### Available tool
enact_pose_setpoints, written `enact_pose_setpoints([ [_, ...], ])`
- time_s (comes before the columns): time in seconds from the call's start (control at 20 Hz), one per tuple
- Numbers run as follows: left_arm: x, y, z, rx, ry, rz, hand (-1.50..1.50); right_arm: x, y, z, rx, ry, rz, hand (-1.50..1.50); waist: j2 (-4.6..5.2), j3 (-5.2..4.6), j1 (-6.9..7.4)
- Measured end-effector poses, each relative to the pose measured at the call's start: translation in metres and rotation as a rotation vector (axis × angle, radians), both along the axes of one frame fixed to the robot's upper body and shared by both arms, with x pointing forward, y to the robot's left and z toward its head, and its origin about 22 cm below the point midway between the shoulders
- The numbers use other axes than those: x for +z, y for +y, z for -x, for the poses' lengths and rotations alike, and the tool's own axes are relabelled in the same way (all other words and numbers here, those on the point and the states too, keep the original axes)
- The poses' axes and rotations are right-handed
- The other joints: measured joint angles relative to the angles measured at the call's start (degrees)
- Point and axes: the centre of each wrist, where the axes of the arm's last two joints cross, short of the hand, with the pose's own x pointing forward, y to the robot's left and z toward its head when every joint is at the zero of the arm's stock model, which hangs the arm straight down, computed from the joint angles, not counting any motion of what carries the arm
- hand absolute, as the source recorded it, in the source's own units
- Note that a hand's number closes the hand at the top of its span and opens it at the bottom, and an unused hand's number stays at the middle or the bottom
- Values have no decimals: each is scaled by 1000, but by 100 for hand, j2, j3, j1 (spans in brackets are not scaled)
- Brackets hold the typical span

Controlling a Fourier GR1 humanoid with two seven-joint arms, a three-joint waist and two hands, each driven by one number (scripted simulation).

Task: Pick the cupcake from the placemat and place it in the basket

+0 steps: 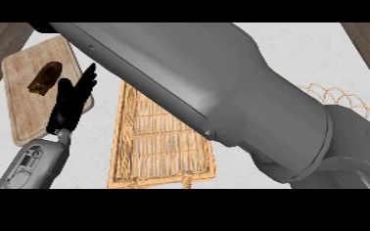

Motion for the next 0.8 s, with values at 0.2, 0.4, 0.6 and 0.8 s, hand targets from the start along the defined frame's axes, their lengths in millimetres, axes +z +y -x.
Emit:
enact_pose_setpoints([
  [0.2,-1,3,7,10,-4,5,0,-10,-8,-3,33,36,5,150,-1,9,-57],
  [0.4,-2,8,10,27,-4,3,0,-27,-18,-5,62,65,-4,150,-3,13,-136],
  [0.6,-5,4,14,31,-2,7,0,-50,-32,-10,62,97,4,150,4,13,-149],
  [0.8,-3,7,16,27,-7,6,0,-83,-48,-14,61,148,-23,150,14,14,-161],
])
